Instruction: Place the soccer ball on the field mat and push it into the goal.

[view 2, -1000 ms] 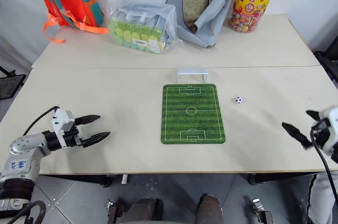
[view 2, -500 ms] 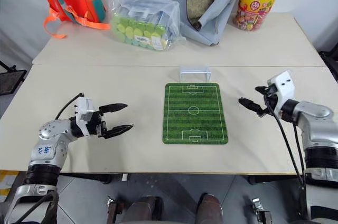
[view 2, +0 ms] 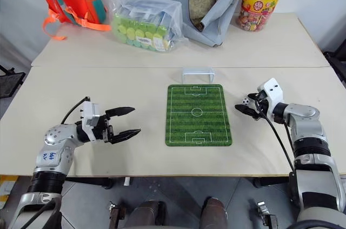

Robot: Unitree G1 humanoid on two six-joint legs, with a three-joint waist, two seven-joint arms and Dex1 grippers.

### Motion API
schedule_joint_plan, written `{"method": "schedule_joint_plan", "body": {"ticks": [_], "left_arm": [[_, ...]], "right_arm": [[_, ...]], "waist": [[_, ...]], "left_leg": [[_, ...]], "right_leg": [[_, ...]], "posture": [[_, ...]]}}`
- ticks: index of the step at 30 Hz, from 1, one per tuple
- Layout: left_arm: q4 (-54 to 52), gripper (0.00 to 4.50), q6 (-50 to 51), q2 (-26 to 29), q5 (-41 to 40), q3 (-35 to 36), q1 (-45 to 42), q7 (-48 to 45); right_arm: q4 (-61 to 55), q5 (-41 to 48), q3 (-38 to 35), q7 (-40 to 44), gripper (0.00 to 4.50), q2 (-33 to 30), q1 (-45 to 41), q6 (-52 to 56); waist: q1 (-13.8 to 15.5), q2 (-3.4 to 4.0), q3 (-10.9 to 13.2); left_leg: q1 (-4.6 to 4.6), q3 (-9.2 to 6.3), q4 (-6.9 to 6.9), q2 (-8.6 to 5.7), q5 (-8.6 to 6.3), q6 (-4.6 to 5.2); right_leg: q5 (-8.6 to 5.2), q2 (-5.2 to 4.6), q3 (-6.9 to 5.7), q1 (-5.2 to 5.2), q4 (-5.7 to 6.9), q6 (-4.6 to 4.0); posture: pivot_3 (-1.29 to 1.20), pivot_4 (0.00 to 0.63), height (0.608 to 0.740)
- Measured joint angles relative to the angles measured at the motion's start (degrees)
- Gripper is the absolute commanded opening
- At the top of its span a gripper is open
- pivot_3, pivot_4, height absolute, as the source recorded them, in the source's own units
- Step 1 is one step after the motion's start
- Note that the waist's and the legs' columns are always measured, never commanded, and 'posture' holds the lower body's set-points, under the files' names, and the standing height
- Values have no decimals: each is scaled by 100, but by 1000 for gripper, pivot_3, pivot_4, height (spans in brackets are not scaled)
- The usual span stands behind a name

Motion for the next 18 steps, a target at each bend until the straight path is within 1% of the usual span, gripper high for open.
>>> {"method": "schedule_joint_plan", "body": {"ticks": [2,3,5,6,8,11,12,14,16,18], "left_arm": [[-15,4500,4,0,0,0,-2,0],[-15,4500,5,0,0,0,-2,-4],[-15,4500,7,0,0,0,-6,-18],[-14,4500,8,1,-1,0,-7,-39],[-9,4500,7,5,-2,-2,-10,-114],[5,4500,1,23,-2,-15,-10,-258],[7,4500,-23,26,-2,-25,-8,-323],[3,4500,-118,58,-3,-83,53,-544],[9,4500,-171,97,-3,-149,132,-724],[15,4500,-214,101,-4,-181,184,-882]], "right_arm": [[8,-15,0,12,2228,4,0,-48],[28,-29,0,11,1790,5,0,-84],[36,-31,0,10,1114,8,0,-112],[13,-32,-3,5,858,8,0,-115],[-119,-31,-13,-16,848,8,31,-85],[-741,27,-25,-9,848,5,135,116],[-1100,69,-28,1,848,-9,192,267],[-2340,181,9,61,848,-141,505,843],[-3326,318,48,129,848,-210,737,1400],[-4273,469,225,216,848,-233,943,1936]], "waist": [[7,0,0],[8,0,0],[7,0,0],[5,0,0],[3,0,0],[4,1,0],[4,1,0],[8,2,0],[9,1,0],[14,1,0]], "left_leg": [[0,-1,4,0,0,0],[0,-1,5,0,0,0],[0,-1,4,0,0,0],[0,-1,4,0,0,0],[-1,-1,3,1,0,0],[-2,0,0,2,0,0],[-3,0,-1,3,0,-1],[-4,-1,-5,6,-1,-2],[-5,0,-4,12,-3,-5],[-4,0,1,16,-4,-7]], "right_leg": [[0,2,5,2,0,0],[0,2,7,2,0,0],[0,3,8,2,0,0],[0,4,8,2,0,0],[0,5,8,-1,0,0],[0,6,9,-4,0,0],[0,7,10,-5,0,0],[0,10,12,-9,0,0],[0,18,13,-10,-1,0],[1,24,15,-9,0,-1]], "posture": [[0,150,740],[0,150,740],[0,150,740],[0,150,740],[0,150,740],[0,150,740],[0,150,740],[0,150,740],[0,150,740],[0,150,740]]}}
